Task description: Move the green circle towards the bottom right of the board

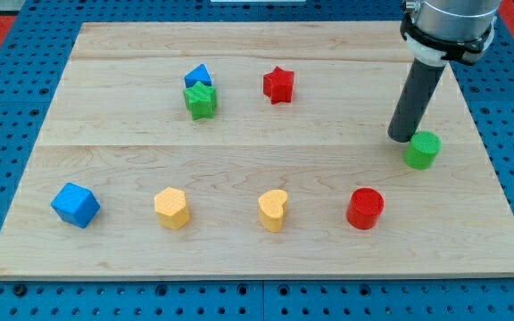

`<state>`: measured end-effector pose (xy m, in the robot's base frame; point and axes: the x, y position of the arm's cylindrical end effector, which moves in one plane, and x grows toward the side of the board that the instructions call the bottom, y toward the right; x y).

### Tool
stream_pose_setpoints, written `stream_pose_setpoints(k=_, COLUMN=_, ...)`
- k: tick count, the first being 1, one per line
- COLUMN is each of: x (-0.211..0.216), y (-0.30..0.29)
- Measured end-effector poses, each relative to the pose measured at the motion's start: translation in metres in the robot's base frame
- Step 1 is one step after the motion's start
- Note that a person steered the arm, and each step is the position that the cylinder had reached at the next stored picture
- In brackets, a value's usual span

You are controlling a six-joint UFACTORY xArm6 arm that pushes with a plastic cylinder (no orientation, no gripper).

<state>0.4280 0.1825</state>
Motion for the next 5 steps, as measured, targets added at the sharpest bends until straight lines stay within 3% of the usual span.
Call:
stream_pose_setpoints(k=3, x=-0.005, y=0.041)
stream_pose_setpoints(k=5, x=0.024, y=0.046)
